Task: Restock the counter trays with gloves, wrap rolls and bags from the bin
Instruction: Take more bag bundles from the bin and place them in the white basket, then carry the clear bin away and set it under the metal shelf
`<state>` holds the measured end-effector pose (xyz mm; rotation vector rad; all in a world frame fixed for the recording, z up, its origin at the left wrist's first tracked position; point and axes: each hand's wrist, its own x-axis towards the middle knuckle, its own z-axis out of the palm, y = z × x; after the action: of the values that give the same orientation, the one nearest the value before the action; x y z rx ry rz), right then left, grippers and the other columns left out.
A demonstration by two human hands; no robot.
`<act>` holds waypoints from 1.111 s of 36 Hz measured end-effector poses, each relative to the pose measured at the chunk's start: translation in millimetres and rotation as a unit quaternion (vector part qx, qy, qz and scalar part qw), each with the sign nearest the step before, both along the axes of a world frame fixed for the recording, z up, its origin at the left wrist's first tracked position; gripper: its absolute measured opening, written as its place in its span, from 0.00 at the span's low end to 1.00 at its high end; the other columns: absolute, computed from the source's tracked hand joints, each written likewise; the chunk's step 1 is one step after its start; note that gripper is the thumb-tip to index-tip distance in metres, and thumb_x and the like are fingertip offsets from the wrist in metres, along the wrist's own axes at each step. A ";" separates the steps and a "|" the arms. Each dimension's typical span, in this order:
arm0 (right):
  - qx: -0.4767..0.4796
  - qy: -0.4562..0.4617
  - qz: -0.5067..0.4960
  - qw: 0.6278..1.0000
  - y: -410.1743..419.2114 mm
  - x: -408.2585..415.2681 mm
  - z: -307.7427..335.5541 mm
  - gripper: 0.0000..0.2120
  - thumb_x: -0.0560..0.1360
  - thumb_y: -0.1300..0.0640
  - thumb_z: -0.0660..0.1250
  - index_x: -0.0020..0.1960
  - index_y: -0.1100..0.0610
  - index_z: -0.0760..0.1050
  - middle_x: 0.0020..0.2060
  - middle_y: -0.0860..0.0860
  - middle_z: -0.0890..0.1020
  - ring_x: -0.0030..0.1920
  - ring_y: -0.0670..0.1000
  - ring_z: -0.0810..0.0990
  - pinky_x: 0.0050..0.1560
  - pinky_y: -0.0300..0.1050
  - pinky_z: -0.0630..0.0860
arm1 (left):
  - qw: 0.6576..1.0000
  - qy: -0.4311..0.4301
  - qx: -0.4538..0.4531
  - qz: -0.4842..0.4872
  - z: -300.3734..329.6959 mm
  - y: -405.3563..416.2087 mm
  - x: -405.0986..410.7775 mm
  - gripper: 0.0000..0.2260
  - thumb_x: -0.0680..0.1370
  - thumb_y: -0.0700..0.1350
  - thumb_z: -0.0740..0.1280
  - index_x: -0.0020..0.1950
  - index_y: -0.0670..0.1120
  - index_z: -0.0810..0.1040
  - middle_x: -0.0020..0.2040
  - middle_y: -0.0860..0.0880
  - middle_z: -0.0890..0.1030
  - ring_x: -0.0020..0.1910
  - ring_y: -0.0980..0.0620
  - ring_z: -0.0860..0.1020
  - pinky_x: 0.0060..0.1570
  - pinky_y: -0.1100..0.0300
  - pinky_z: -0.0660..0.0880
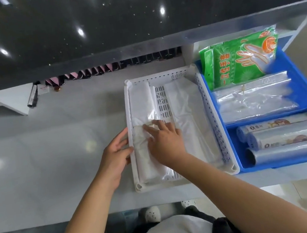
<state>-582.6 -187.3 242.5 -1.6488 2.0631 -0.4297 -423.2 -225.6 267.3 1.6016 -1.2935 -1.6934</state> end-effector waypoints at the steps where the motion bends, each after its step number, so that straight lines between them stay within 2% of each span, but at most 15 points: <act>1: 0.004 -0.004 0.005 1.000 -0.1 -1.8 -1.2 0.24 0.79 0.51 0.57 0.74 0.43 0.64 0.73 0.48 0.67 0.70 0.59 0.66 0.68 0.60 0.64 | 1.000 -0.005 -0.001 0.002 -0.4 0.2 -0.6 0.28 0.78 0.30 0.63 0.64 0.64 0.77 0.55 0.57 0.85 0.54 0.53 0.84 0.48 0.57 0.82; 7: 0.024 -0.032 0.024 0.999 -0.8 -10.2 -3.2 0.27 0.76 0.50 0.57 0.75 0.42 0.62 0.75 0.47 0.65 0.71 0.59 0.64 0.69 0.61 0.62 | 1.000 -0.024 0.003 0.003 -2.6 -2.0 -0.5 0.27 0.78 0.31 0.63 0.68 0.60 0.76 0.56 0.51 0.86 0.55 0.49 0.84 0.50 0.53 0.81; 11: 0.041 -0.031 0.047 0.998 2.7 -14.2 2.2 0.30 0.75 0.48 0.57 0.77 0.42 0.59 0.77 0.47 0.61 0.72 0.60 0.64 0.69 0.59 0.61 | 1.000 -0.004 0.006 0.018 -8.1 3.5 3.0 0.24 0.79 0.33 0.64 0.69 0.56 0.76 0.55 0.48 0.86 0.54 0.49 0.84 0.47 0.57 0.81; 13: 0.063 -0.033 0.066 0.995 5.4 -17.0 10.4 0.31 0.76 0.48 0.58 0.78 0.42 0.56 0.78 0.47 0.58 0.73 0.61 0.61 0.71 0.61 0.60 | 0.999 -0.002 0.000 0.047 -10.6 13.9 3.5 0.21 0.79 0.37 0.67 0.70 0.53 0.75 0.58 0.48 0.84 0.57 0.47 0.83 0.55 0.53 0.80; 15: 0.082 -0.025 0.095 0.992 11.9 -20.1 22.0 0.31 0.77 0.48 0.59 0.79 0.43 0.54 0.80 0.48 0.53 0.76 0.62 0.56 0.73 0.62 0.58 | 0.996 -0.051 -0.036 0.067 -12.4 27.6 6.5 0.22 0.79 0.44 0.69 0.72 0.54 0.72 0.68 0.48 0.78 0.63 0.50 0.78 0.64 0.52 0.75; 18: 0.041 -0.019 0.125 0.991 35.9 -13.9 48.4 0.31 0.79 0.45 0.60 0.79 0.42 0.53 0.81 0.48 0.49 0.78 0.62 0.50 0.75 0.64 0.56 | 0.984 -0.120 -0.114 0.066 -10.2 54.1 23.3 0.24 0.79 0.52 0.66 0.75 0.58 0.68 0.75 0.50 0.70 0.70 0.56 0.71 0.60 0.67 0.68; 19: 0.010 -0.026 0.132 0.991 48.5 -6.2 59.2 0.31 0.78 0.45 0.60 0.79 0.42 0.54 0.81 0.48 0.50 0.78 0.61 0.51 0.75 0.64 0.56 | 0.982 -0.126 -0.128 0.064 -8.5 64.3 33.2 0.24 0.79 0.54 0.65 0.75 0.59 0.66 0.76 0.51 0.69 0.71 0.57 0.69 0.59 0.67 0.66; 22: -0.077 -0.076 0.147 0.983 95.8 32.3 85.1 0.30 0.77 0.43 0.62 0.78 0.42 0.58 0.80 0.49 0.55 0.79 0.58 0.53 0.75 0.61 0.56 | 0.961 -0.205 -0.183 0.044 -9.6 105.3 77.0 0.26 0.79 0.57 0.64 0.76 0.59 0.63 0.77 0.54 0.65 0.76 0.56 0.62 0.69 0.60 0.62; 24: -0.103 -0.107 0.161 0.976 132.1 68.4 91.1 0.29 0.77 0.42 0.62 0.77 0.42 0.60 0.80 0.49 0.56 0.79 0.56 0.52 0.75 0.58 0.55 | 0.926 -0.314 -0.208 0.035 -13.0 139.3 112.3 0.28 0.79 0.57 0.64 0.78 0.56 0.62 0.80 0.49 0.60 0.79 0.48 0.56 0.75 0.49 0.57; 26: -0.089 -0.122 0.185 0.971 167.1 108.3 86.1 0.29 0.78 0.41 0.61 0.77 0.42 0.59 0.80 0.48 0.55 0.79 0.55 0.50 0.77 0.57 0.54 | 0.897 -0.386 -0.207 0.063 -18.0 181.2 151.4 0.30 0.78 0.57 0.67 0.78 0.53 0.64 0.80 0.43 0.57 0.78 0.41 0.56 0.76 0.43 0.55; 29: -0.015 -0.097 0.243 0.965 217.2 162.4 62.4 0.34 0.77 0.38 0.60 0.79 0.39 0.50 0.80 0.44 0.47 0.80 0.53 0.44 0.77 0.59 0.50 | 0.879 -0.431 -0.160 0.129 -37.8 256.8 210.9 0.32 0.75 0.53 0.72 0.77 0.49 0.66 0.79 0.39 0.60 0.77 0.39 0.59 0.74 0.43 0.56; 33: 0.060 -0.029 0.336 0.940 266.3 219.1 25.3 0.38 0.76 0.34 0.58 0.77 0.34 0.39 0.79 0.41 0.40 0.79 0.52 0.40 0.76 0.59 0.49 | 0.881 -0.425 -0.008 0.207 -78.9 358.3 284.4 0.34 0.74 0.53 0.73 0.77 0.46 0.66 0.78 0.36 0.61 0.76 0.37 0.61 0.73 0.47 0.58; 36: 0.092 0.000 0.358 0.929 282.4 247.4 11.3 0.37 0.75 0.33 0.57 0.77 0.34 0.40 0.80 0.43 0.43 0.80 0.52 0.42 0.77 0.59 0.49 | 0.892 -0.355 0.095 0.264 -106.4 423.0 324.4 0.33 0.75 0.54 0.72 0.76 0.45 0.66 0.76 0.37 0.65 0.73 0.38 0.64 0.71 0.47 0.63; 38: 0.108 0.007 0.369 0.923 287.8 264.4 6.9 0.37 0.76 0.34 0.58 0.78 0.35 0.42 0.80 0.44 0.44 0.80 0.52 0.43 0.77 0.60 0.51 | 0.898 -0.279 0.129 0.314 -122.2 455.5 343.1 0.32 0.75 0.52 0.72 0.76 0.46 0.66 0.74 0.39 0.69 0.71 0.40 0.68 0.70 0.47 0.66; 40: 0.122 0.021 0.388 0.913 289.6 279.8 2.9 0.36 0.76 0.35 0.59 0.78 0.36 0.45 0.80 0.45 0.46 0.80 0.52 0.44 0.76 0.60 0.52 | 0.892 -0.200 0.168 0.369 -134.8 477.7 357.1 0.33 0.76 0.50 0.72 0.77 0.47 0.64 0.76 0.42 0.67 0.72 0.42 0.68 0.69 0.49 0.68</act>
<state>-302.8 102.4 245.4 -2.1297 1.2461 0.1344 -66.1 252.1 132.5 2.3409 -0.4066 -1.1626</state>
